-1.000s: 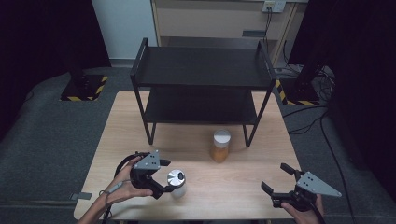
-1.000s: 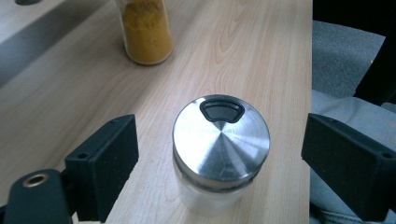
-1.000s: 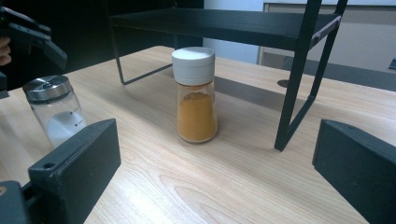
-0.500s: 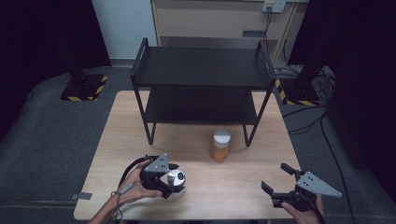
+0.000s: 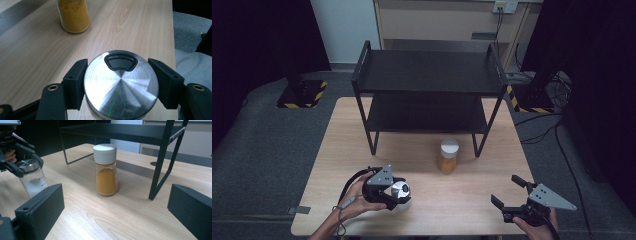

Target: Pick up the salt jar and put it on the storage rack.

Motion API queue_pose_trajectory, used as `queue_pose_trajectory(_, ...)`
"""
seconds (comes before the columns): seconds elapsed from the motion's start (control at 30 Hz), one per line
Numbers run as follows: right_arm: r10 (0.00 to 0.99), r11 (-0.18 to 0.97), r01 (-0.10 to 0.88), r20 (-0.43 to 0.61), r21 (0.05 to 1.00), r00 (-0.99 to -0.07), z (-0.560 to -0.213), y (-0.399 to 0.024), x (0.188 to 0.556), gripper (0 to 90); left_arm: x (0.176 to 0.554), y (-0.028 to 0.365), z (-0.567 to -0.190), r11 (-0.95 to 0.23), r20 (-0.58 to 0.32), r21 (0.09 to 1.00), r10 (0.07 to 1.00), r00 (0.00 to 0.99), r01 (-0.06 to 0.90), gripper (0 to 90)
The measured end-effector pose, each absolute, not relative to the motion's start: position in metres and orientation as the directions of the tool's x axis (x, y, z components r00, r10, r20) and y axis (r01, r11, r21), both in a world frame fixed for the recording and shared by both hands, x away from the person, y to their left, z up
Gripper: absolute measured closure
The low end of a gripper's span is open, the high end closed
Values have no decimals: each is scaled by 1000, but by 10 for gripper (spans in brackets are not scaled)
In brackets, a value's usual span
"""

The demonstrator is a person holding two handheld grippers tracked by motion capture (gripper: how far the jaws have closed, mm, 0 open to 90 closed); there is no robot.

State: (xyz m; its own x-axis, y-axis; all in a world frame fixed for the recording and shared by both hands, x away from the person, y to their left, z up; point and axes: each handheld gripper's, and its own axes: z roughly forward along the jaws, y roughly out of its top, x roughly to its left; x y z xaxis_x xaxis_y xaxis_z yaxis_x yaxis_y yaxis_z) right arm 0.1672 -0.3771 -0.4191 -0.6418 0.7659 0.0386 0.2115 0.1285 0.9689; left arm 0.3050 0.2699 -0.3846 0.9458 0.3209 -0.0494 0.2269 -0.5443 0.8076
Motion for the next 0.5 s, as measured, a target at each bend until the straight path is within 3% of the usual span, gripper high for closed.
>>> queue_pose_trajectory(0.5, 761, 123, 218, 49, 968, -647, -421, -378, 171, 7, 315, 277, -360, -527, -71, 813, 334, 940, 249, 336)
